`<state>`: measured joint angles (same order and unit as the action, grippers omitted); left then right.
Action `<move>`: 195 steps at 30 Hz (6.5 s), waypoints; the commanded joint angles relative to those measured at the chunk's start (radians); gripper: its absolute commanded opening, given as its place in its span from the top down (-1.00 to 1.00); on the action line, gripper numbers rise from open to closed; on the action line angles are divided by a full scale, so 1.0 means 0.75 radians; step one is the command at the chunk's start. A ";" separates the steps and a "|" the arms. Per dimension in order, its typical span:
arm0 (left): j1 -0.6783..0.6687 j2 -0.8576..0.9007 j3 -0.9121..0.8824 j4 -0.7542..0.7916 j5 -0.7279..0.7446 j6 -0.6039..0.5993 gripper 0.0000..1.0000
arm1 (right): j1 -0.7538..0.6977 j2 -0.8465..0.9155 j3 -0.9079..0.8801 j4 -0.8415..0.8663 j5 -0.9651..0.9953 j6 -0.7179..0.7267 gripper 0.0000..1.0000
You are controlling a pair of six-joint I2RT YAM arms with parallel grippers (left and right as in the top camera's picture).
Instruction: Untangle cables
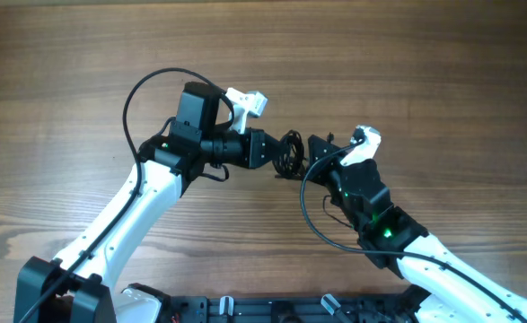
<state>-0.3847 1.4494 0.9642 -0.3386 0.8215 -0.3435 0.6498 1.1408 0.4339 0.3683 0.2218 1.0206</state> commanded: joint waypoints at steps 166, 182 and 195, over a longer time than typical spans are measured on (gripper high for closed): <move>0.455 0.003 0.004 0.115 0.605 0.287 0.08 | -0.302 0.202 0.233 0.391 -1.127 -0.068 0.91; 0.438 0.003 0.004 0.075 0.453 0.209 -0.06 | -0.280 0.272 0.233 0.507 -1.307 -0.139 0.91; 0.334 0.003 0.004 0.098 0.661 0.380 0.92 | -0.280 0.321 0.232 0.480 -1.375 -0.060 0.91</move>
<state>-0.0994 1.4532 0.9642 -0.2684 1.2774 -0.0795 0.4355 1.3441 0.6018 0.7353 -0.7860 0.9653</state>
